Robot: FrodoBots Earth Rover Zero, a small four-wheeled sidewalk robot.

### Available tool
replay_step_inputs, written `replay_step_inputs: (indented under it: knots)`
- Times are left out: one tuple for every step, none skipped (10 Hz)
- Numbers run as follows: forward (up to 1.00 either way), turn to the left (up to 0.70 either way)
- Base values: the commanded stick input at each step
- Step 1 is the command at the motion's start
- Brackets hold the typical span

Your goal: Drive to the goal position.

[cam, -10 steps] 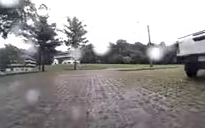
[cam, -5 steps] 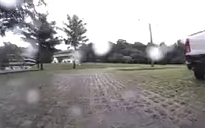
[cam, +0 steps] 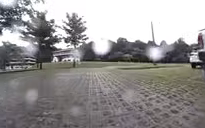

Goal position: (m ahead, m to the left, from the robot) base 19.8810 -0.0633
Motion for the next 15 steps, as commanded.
replay_step_inputs:
  knots:
    - [0.85, 0.0]
    - [0.85, 0.0]
    - [0.85, 0.0]
    - [0.85, 0.0]
    - [0.85, 0.0]
    - [0.85, 0.0]
    - [0.85, 0.0]
    - [0.85, 0.0]
    - [0.85, 0.0]
    - [0.85, 0.0]
    - [0.85, 0.0]
    - [0.85, 0.0]
    - [0.85, 0.0]
    - [0.85, 0.0]
    - [0.85, 0.0]
